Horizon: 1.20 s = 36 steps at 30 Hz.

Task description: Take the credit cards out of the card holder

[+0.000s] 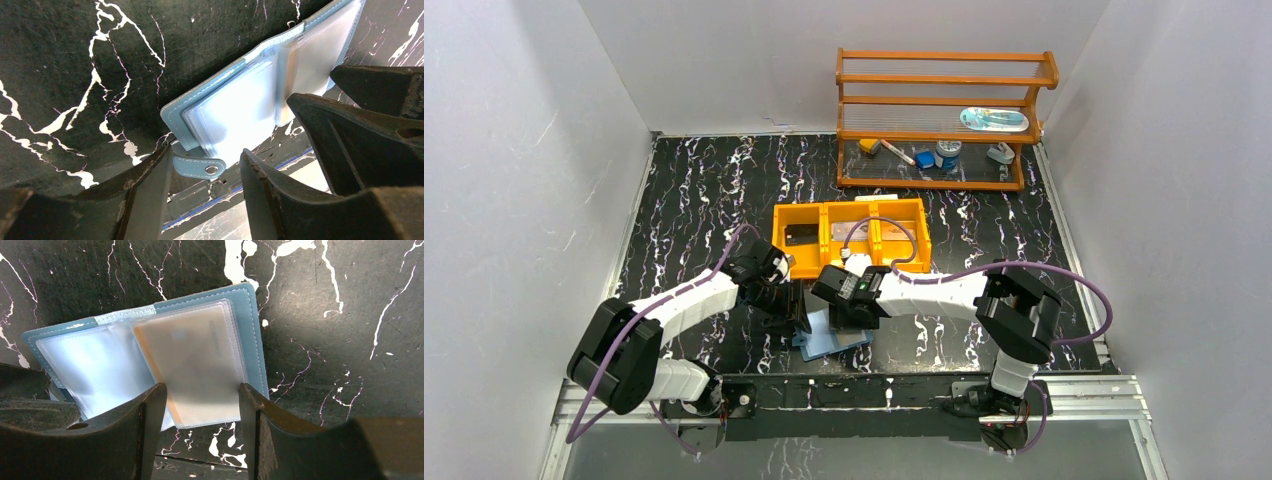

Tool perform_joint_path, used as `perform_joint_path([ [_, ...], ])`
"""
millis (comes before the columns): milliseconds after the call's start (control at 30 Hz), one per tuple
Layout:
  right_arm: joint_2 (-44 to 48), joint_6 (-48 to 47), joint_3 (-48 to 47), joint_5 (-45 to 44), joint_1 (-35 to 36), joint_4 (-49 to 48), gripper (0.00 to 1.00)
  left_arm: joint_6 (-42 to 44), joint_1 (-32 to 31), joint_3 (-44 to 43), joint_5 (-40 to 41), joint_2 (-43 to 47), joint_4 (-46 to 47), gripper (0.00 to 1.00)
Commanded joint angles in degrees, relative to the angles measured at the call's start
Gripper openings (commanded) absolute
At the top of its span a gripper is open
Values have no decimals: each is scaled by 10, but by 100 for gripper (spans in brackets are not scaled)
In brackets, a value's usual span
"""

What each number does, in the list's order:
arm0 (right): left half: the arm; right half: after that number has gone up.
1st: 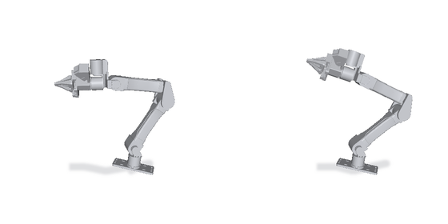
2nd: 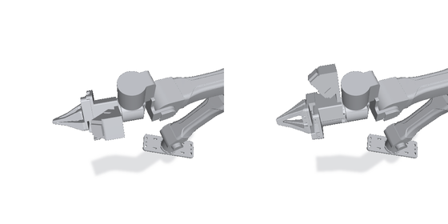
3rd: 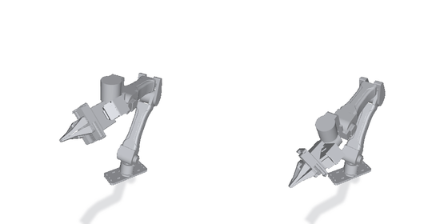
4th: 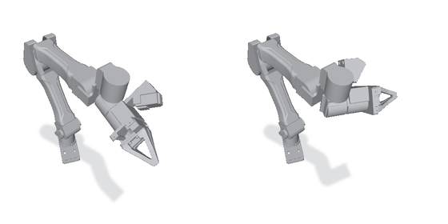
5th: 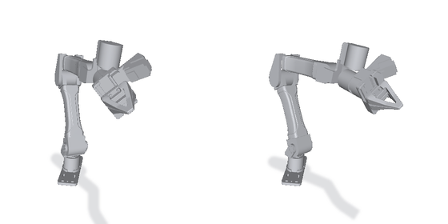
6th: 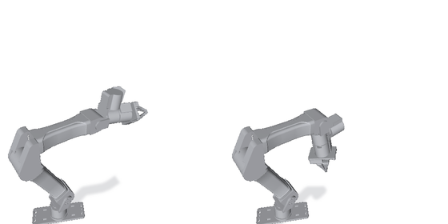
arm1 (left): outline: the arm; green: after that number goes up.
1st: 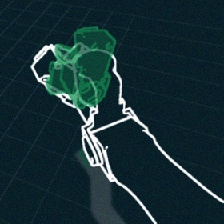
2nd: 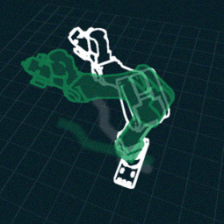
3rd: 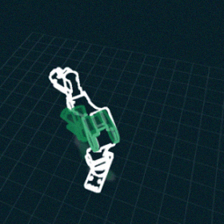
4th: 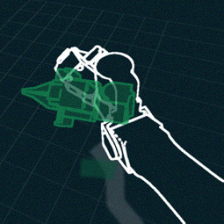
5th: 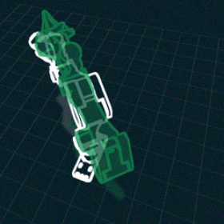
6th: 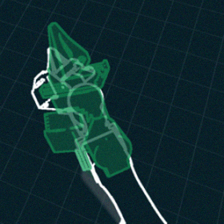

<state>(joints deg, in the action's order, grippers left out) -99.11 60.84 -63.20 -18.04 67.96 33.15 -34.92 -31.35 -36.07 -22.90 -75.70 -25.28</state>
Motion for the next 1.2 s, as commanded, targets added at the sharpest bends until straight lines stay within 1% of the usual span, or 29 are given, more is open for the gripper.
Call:
perform_joint_path([
  [0,-3,-2,1,5,1,-3,64,7,-1,-20,-19,-6,-3,50],
  [33,-3,-2,-2,1,1,2,65,8,-2,-20,-18,-7,-3,50],
  [100,-2,-2,-9,-15,1,18,72,10,-1,-23,-19,-9,-4,50],
  [133,-1,-2,-10,-22,0,23,74,10,-1,-24,-19,-10,-3,50],
  [267,0,-6,-3,-19,-2,18,74,12,-1,-24,-18,-10,-4,50],
  [433,-22,-8,-3,-6,-2,19,69,15,-1,-22,-19,-11,-6,50],
  [500,-22,-8,-5,-6,-2,18,64,16,-2,-22,-19,-11,-7,50],
  [633,-12,-9,-20,-14,0,27,49,16,-2,-24,-19,-11,-7,49],
  [667,-10,-9,-27,-21,1,33,48,15,-1,-25,-20,-12,-7,49],
  [833,-10,-3,-67,-57,10,81,47,16,-2,-27,-21,-15,-7,49],
  [933,7,-4,-74,-53,13,82,46,17,-2,-26,-21,-16,-6,49],
  [1100,9,-8,-79,-44,18,72,48,18,-1,-26,-20,-18,-7,49],
  [1167,11,-9,-80,-41,19,69,52,17,-2,-28,-20,-19,-7,49],
])
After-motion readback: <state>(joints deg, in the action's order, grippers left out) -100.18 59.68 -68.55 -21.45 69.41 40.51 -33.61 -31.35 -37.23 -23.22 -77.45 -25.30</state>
